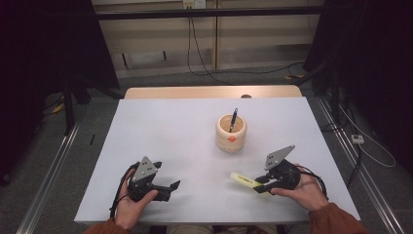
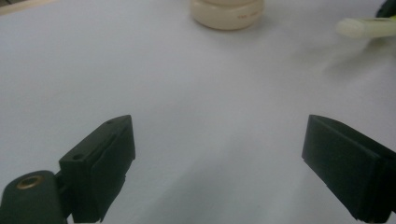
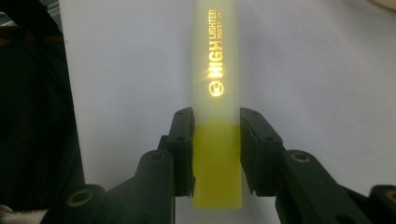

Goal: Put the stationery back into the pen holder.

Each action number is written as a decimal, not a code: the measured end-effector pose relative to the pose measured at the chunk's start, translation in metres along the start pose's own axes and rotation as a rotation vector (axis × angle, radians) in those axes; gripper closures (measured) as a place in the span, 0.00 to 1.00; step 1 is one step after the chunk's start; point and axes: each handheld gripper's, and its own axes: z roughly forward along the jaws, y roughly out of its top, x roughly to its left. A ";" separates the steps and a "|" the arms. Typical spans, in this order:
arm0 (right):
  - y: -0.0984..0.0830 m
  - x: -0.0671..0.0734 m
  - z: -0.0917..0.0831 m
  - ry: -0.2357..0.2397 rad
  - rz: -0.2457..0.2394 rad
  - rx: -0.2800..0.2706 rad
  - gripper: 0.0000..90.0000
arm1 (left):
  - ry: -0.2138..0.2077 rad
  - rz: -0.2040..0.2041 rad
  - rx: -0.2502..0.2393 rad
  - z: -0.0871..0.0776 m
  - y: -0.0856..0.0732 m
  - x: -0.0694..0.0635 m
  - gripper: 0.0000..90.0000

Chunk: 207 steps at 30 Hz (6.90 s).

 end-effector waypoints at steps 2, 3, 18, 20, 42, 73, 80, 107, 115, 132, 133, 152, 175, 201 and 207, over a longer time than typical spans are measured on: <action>0.006 0.000 0.000 0.003 0.002 -0.005 0.75 | -0.019 0.020 0.004 0.003 0.004 -0.004 0.12; 0.008 0.000 0.001 0.004 -0.003 -0.011 0.75 | -0.023 0.024 0.001 0.004 0.005 -0.007 0.12; 0.042 0.003 0.015 0.036 -0.009 -0.024 0.75 | 0.000 0.170 0.020 0.019 0.025 -0.031 0.08; 0.047 0.004 0.016 0.039 -0.021 -0.023 0.75 | 0.003 0.208 0.022 0.023 0.030 -0.035 0.09; 0.087 -0.001 0.035 0.059 -0.026 0.043 0.75 | 0.180 0.667 0.047 0.054 0.051 -0.070 0.23; 0.104 0.002 0.056 0.084 0.025 0.053 0.75 | 0.286 1.129 0.069 0.089 0.029 -0.104 0.78; 0.098 -0.001 0.051 0.082 0.038 -0.037 0.74 | 0.254 1.069 0.074 0.089 0.032 -0.102 0.85; 0.056 0.000 0.019 -0.148 0.107 -0.270 0.07 | -0.108 0.313 -0.059 0.072 0.048 -0.045 0.86; 0.025 0.001 0.007 -0.325 0.205 -0.369 0.09 | -0.177 0.106 -0.125 0.063 0.054 -0.030 0.86; -0.030 0.004 -0.006 -0.437 0.274 -0.462 0.10 | -0.150 0.003 -0.226 0.065 0.096 -0.005 0.86; -0.032 0.004 -0.007 -0.436 0.282 -0.467 0.10 | -0.153 0.003 -0.229 0.066 0.099 -0.004 0.86; -0.048 0.005 -0.012 -0.474 0.330 -0.507 0.05 | -0.111 -0.037 -0.302 0.097 0.153 0.008 0.86; -0.048 0.004 -0.007 -0.448 0.304 -0.478 0.05 | -0.095 -0.092 -0.312 0.160 0.172 0.010 0.86; -0.048 0.004 -0.006 -0.436 0.305 -0.480 0.06 | -0.084 -0.098 -0.266 0.171 0.159 0.007 0.52; -0.048 0.004 -0.005 -0.437 0.299 -0.479 0.06 | -0.049 -0.086 -0.244 0.161 0.162 0.008 0.31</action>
